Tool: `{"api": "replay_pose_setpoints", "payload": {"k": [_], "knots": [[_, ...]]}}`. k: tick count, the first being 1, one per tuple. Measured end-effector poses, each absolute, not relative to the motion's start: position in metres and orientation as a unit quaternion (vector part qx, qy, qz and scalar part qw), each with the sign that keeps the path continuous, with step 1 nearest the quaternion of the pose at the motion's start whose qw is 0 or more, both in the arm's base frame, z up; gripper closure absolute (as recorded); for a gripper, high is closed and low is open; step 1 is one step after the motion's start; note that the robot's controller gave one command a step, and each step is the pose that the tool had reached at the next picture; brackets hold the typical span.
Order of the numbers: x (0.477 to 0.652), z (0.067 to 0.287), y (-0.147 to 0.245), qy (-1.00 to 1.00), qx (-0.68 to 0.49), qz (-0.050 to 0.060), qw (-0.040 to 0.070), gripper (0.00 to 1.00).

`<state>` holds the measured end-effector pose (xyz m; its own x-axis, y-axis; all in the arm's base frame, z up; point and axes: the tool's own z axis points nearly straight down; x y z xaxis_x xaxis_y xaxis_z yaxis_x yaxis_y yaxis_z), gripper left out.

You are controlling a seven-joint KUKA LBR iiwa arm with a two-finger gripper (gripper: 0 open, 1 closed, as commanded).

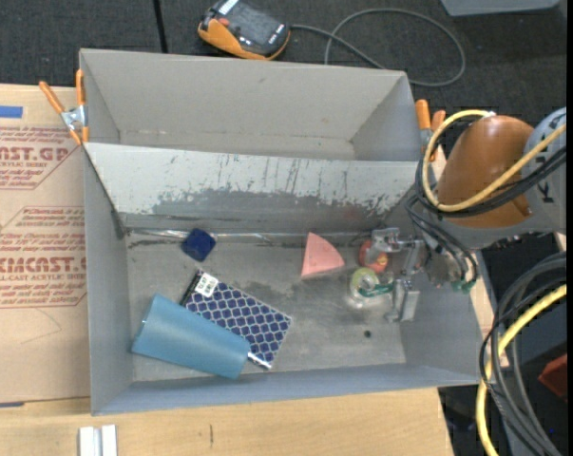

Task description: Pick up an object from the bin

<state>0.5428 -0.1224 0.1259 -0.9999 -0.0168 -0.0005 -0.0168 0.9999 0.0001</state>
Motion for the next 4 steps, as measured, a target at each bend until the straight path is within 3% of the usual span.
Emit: {"api": "replay_pose_setpoints", "payload": {"k": [1,2,3,4], "knots": [[0.559,0.075,-0.098,0.975,-0.222,0.000,0.001,1.00],[0.559,0.075,-0.098,0.975,-0.222,0.000,0.002,0.00],[0.559,0.075,-0.098,0.975,-0.222,0.000,0.002,0.00],[0.572,0.079,-0.114,0.948,-0.317,0.000,0.001,0.00]]}}
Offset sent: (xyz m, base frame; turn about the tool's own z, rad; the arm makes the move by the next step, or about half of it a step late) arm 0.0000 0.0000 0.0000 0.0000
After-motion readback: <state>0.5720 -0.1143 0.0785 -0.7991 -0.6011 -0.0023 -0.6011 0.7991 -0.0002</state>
